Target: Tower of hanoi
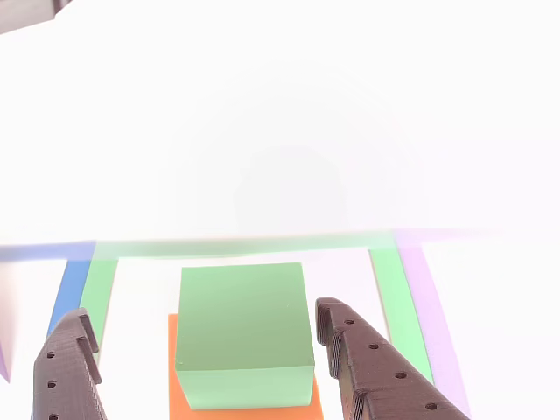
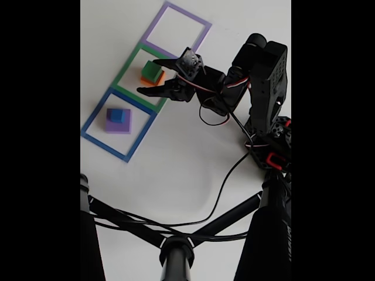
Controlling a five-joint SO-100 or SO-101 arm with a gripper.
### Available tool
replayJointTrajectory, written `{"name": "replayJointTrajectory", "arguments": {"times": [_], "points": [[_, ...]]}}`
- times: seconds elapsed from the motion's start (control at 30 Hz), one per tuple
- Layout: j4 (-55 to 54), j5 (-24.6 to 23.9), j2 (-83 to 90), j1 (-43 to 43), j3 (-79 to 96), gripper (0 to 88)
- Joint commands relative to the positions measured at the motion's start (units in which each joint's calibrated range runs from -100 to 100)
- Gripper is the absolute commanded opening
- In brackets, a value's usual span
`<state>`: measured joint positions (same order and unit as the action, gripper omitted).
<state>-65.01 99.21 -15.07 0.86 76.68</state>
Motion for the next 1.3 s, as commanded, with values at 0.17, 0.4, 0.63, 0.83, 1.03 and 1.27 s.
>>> {"name": "replayJointTrajectory", "arguments": {"times": [0.17,0.4,0.63,0.83,1.03,1.27], "points": [[-1.6,0.8,0.3,-0.7,-0.8,17.0],[-1.6,0.8,0.3,-1.0,-0.8,10.7],[-1.6,0.8,0.3,-1.1,-0.6,8.0],[-1.6,0.8,0.9,-1.1,-0.4,7.0],[2.5,0.8,6.6,-1.7,0.2,7.4],[23.9,0.8,26.7,-3.1,0.1,7.4]]}}
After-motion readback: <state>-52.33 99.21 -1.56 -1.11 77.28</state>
